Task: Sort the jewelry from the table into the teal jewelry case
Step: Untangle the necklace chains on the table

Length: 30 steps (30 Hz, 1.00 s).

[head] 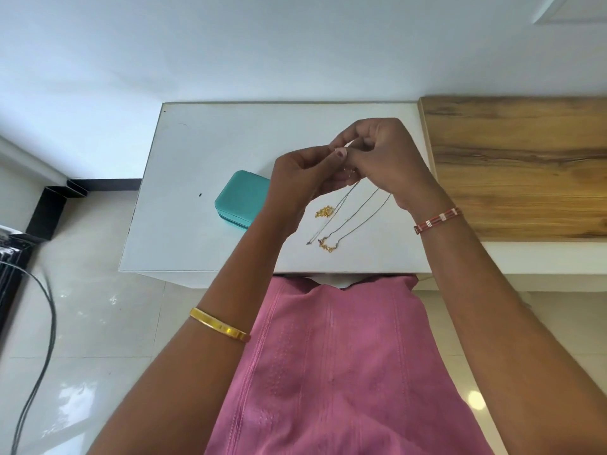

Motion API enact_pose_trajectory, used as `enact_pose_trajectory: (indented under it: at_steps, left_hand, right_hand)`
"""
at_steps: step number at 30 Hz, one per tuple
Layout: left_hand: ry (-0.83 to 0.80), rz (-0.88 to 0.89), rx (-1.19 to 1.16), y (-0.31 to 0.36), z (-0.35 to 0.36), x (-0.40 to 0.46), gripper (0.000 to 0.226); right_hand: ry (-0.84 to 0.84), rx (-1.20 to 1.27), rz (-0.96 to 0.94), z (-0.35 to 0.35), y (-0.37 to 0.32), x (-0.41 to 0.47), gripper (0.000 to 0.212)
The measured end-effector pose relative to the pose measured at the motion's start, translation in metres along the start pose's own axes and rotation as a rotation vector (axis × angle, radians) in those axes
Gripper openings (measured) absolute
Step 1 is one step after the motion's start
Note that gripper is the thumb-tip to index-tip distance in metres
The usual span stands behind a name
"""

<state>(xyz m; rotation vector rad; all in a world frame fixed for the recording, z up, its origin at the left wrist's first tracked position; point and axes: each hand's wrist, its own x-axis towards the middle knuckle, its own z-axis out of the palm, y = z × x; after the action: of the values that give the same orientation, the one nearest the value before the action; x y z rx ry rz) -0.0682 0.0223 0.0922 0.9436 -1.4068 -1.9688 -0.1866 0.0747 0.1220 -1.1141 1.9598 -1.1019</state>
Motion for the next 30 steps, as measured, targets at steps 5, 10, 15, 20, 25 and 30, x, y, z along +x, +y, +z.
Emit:
enact_pose_trajectory:
  at_steps: [5, 10, 15, 20, 25, 30]
  left_hand:
    - [0.072, -0.033, 0.025, 0.000, -0.005, 0.002, 0.009]
    - [0.165, -0.058, 0.002, -0.006, -0.007, 0.003, 0.009]
    - [0.186, -0.058, -0.097, -0.006, -0.013, 0.002, 0.014]
    - [0.144, -0.011, -0.152, -0.003, -0.010, -0.002, 0.016]
    - [0.272, -0.019, -0.297, -0.001, -0.011, 0.002, 0.018]
    - [0.360, -0.050, -0.379, -0.014, -0.020, 0.007, 0.017]
  right_hand:
    - [-0.082, 0.128, 0.049, -0.001, 0.007, -0.008, 0.014]
    - [-0.091, 0.182, 0.021, 0.004, 0.023, -0.016, 0.032]
    - [0.043, 0.212, 0.064, 0.006, 0.038, -0.018, 0.013]
    - [0.021, 0.242, 0.043, 0.006, 0.043, -0.024, 0.009]
    - [-0.011, 0.514, 0.139, 0.003, 0.056, -0.027, 0.008]
    - [-0.052, 0.560, 0.282, -0.008, 0.081, -0.022, 0.017]
